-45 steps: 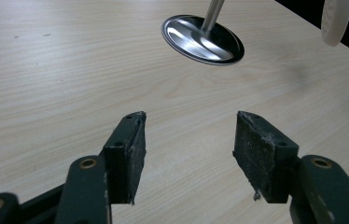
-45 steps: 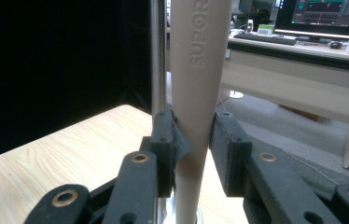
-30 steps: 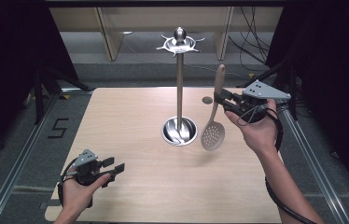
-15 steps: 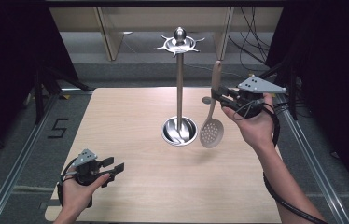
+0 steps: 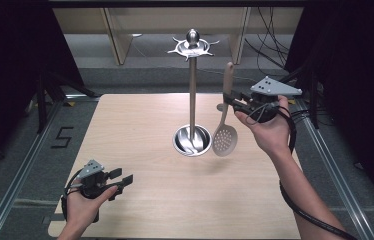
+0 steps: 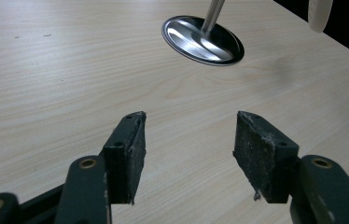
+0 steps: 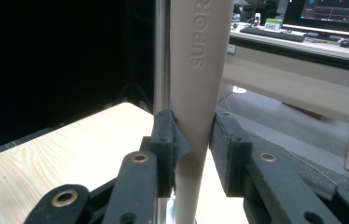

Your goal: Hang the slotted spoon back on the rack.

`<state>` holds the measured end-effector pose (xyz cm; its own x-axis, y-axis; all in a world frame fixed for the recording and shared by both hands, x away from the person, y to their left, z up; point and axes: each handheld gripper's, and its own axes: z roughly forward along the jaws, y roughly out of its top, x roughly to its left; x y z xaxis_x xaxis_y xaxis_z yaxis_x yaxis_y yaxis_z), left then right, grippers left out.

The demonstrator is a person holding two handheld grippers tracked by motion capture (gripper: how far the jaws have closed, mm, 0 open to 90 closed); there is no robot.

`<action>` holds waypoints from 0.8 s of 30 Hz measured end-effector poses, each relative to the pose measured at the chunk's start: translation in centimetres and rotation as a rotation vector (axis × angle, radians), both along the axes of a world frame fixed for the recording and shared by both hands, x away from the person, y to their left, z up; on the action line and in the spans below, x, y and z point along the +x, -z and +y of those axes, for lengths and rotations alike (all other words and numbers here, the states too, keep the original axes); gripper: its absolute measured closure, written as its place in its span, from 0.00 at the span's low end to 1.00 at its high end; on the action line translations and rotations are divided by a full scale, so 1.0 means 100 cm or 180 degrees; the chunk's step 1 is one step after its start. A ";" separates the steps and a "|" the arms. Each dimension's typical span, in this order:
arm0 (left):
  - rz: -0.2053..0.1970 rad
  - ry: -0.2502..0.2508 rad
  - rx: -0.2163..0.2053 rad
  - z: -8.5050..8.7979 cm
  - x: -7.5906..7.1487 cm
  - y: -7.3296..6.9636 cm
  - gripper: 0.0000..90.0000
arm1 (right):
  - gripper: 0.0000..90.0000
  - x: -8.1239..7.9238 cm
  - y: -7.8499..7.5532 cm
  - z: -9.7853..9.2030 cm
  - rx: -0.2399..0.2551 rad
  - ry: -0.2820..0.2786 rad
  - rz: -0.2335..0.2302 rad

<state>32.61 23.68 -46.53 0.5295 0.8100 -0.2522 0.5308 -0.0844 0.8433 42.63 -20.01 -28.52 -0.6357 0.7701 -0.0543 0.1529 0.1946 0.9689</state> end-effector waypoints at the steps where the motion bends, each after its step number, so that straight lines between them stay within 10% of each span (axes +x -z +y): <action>1: 0.0001 0.0000 0.0000 0.000 0.000 0.000 0.48 | 0.80 0.002 -0.001 0.000 -0.0038 -0.0030 -0.0023; 24: 0.0008 -0.0004 -0.0025 0.000 0.000 0.000 0.48 | 0.80 0.009 -0.011 0.018 -0.0057 -0.0108 0.0025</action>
<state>32.62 23.70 -46.53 0.5278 0.8086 -0.2600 0.5331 -0.0771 0.8425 43.52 -18.21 -27.39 -0.6618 0.7470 -0.0628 0.1534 0.2169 0.9641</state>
